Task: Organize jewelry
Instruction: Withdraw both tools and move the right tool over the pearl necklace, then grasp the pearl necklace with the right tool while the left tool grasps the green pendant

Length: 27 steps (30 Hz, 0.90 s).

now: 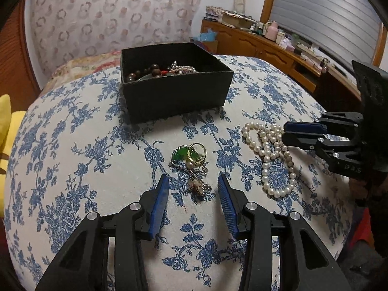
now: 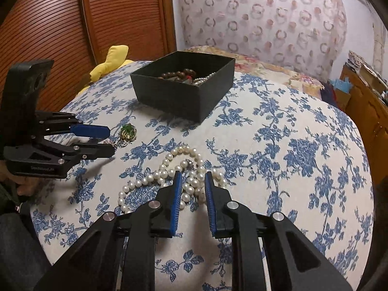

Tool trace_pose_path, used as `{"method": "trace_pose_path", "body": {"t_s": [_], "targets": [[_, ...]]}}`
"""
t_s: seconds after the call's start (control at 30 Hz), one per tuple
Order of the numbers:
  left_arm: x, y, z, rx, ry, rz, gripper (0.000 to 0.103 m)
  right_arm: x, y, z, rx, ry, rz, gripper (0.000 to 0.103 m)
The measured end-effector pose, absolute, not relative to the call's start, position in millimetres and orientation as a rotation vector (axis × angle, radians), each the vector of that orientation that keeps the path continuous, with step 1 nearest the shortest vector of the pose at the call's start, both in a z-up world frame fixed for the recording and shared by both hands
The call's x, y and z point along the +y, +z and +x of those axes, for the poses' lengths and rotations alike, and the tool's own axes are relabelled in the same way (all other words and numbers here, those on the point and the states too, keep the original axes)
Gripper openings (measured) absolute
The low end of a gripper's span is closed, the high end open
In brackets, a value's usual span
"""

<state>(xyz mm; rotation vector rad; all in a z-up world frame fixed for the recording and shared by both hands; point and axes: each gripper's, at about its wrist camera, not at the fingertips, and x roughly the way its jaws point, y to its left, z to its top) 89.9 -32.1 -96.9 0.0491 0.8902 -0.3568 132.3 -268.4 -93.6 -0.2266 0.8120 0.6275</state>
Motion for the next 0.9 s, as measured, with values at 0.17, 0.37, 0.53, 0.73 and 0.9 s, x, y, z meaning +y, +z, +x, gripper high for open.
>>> {"method": "trace_pose_path", "body": {"t_s": [0.17,0.37,0.53,0.73,0.9], "targets": [[-39.7,-98.3,87.7,0.87,-0.322,0.095,0.033,-269.3,-90.1,120.8,0.794,0.633,-0.221,0.021],[-36.8,-97.2,80.3,0.865,-0.309,0.101,0.014,-267.3,-85.9,108.5,0.779,0.637,-0.222,0.021],[-24.2,-87.6,65.3,0.838,-0.302,0.051,0.014,-267.5,-90.0,103.8,0.791,0.635,-0.214,0.021],[-9.0,-63.5,43.5,0.762,-0.294,0.01,0.014,-262.1,-92.5,100.5,0.799,0.643,-0.219,0.021],[3.4,-45.9,35.9,0.716,-0.283,-0.014,0.014,-247.6,-93.9,97.8,0.81,0.687,-0.227,0.021]]}}
